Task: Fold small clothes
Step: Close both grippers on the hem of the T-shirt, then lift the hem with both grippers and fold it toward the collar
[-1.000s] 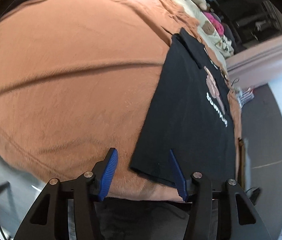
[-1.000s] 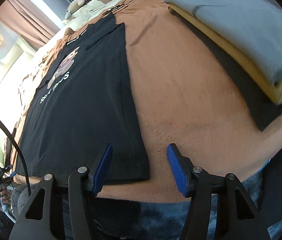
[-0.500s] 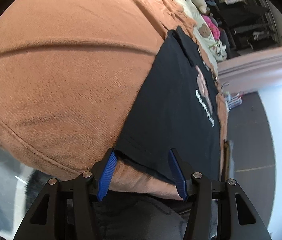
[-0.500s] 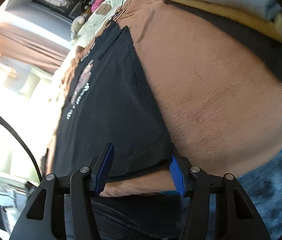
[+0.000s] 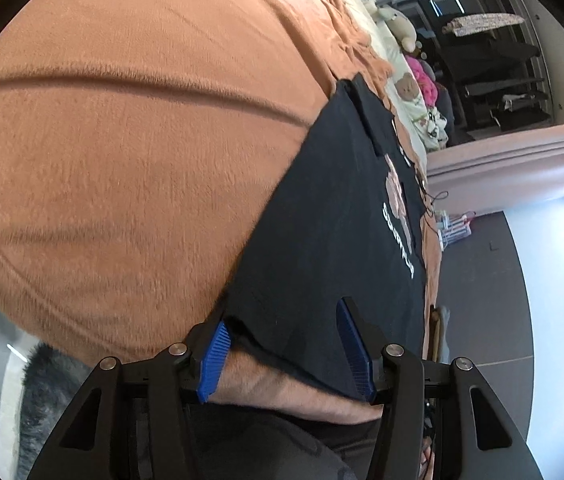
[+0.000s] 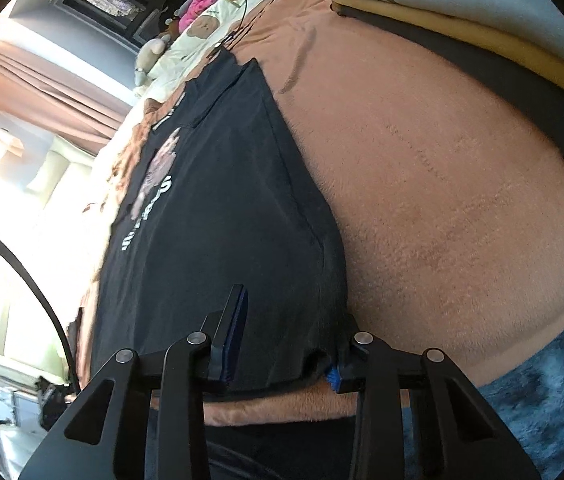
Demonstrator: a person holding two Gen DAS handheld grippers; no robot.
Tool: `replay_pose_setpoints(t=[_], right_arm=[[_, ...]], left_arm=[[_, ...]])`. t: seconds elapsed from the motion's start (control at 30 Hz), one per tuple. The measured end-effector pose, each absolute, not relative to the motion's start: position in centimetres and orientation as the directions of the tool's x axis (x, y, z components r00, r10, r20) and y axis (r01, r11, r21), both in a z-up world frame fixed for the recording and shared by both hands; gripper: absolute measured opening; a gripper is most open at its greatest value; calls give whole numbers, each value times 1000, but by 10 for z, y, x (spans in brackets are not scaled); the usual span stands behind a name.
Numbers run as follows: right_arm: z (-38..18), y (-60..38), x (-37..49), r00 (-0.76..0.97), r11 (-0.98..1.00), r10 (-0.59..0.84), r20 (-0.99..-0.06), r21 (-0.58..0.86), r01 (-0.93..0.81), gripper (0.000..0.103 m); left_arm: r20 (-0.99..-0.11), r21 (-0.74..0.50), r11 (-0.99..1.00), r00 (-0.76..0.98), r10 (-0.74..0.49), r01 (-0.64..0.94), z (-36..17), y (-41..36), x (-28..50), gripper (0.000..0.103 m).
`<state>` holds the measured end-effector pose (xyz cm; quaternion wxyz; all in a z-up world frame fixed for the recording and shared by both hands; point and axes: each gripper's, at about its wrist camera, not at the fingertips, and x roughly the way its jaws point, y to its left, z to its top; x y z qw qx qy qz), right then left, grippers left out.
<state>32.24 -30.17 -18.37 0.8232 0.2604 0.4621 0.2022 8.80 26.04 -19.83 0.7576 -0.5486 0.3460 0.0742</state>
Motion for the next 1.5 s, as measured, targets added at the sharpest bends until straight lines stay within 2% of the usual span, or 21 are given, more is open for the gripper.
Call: replay_pose_setpoints(t=[0.13, 0.27, 0.37, 0.4, 0.43, 0.47, 0.53, 1.0, 1.5], right_arm=[[-172, -281, 319, 523, 838, 497, -692, 539, -83, 31], [-167, -263, 315, 540, 871, 443, -715, 486, -70, 23], [-166, -261, 310, 550, 874, 435, -713, 482, -67, 16], [-166, -262, 308, 552, 876, 431, -714, 479, -64, 14], [-165, -264, 306, 553, 878, 427, -715, 475, -62, 7], [-165, -265, 305, 555, 878, 424, -716, 474, -60, 2], [-163, -267, 302, 555, 875, 428, -713, 481, -56, 0], [-124, -274, 274, 620, 891, 394, -679, 449, -74, 0], [-85, -296, 225, 659, 857, 457, -597, 495, -145, 0]], left_arm=[[-610, -773, 393, 755, -240, -499, -198, 264, 97, 52], [-626, -759, 404, 743, -237, -510, -200, 264, 110, 45], [-655, -731, 438, 718, -234, -524, -198, 264, 121, 26], [-662, -726, 439, 711, -237, -530, -200, 264, 123, 11], [-667, -723, 440, 705, -241, -533, -200, 264, 124, 6], [-669, -720, 446, 704, -239, -532, -200, 263, 125, 6], [-665, -717, 456, 712, -224, -527, -196, 262, 122, 4], [-565, -775, 460, 801, -198, -434, -149, 264, 106, 3], [-465, -817, 457, 871, -161, -351, -94, 266, 63, 2]])
